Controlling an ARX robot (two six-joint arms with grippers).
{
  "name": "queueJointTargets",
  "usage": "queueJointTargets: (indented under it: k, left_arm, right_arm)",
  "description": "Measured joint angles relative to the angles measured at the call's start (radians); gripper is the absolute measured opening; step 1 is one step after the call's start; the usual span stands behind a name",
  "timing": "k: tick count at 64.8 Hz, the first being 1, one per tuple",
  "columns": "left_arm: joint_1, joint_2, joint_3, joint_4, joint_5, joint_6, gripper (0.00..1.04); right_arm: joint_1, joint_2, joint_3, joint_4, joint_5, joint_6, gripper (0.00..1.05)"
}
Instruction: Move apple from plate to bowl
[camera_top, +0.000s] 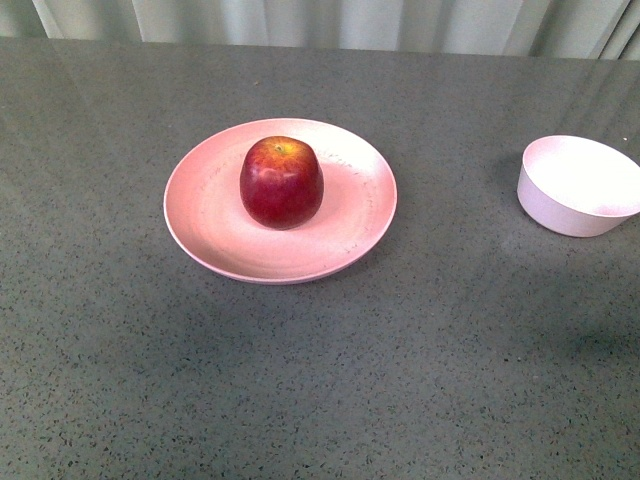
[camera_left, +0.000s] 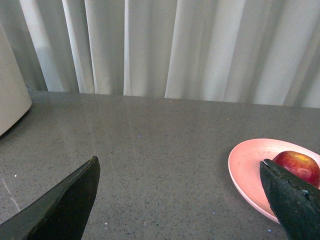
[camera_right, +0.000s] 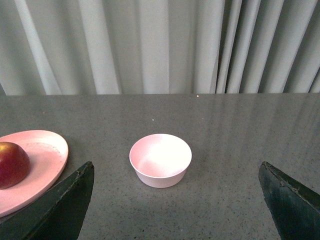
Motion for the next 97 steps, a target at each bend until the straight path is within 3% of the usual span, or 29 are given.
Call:
queueJointTargets:
  k: [63, 71, 73, 78, 86, 97]
  left_arm:
    - [0.000, 0.000, 0.000, 0.000, 0.000, 0.000, 0.96]
    - [0.000, 0.000, 0.000, 0.000, 0.001, 0.000, 0.96]
    - [0.000, 0.000, 0.000, 0.000, 0.000, 0.000, 0.96]
    - [0.000, 0.000, 0.000, 0.000, 0.000, 0.000, 0.96]
    - [0.000, 0.000, 0.000, 0.000, 0.000, 0.000, 0.96]
    - [0.000, 0.000, 0.000, 0.000, 0.000, 0.000, 0.96]
  right_arm:
    - [0.000, 0.000, 0.000, 0.000, 0.000, 0.000, 0.96]
    - [-0.095, 0.226, 0.135, -0.311, -0.195, 0.059, 0.96]
    - [-0.129, 0.300, 0.158, -0.327, -0.231, 0.060, 0.96]
    - [-0.211, 0.441, 0.195, -0.256, -0.288, 0.047, 0.96]
    - [-0.342, 0.713, 0.289, -0.014, -0.371, -0.003, 0.96]
    - [-0.380, 1.135, 0.438, 0.216, -0.418, -0.091, 0.96]
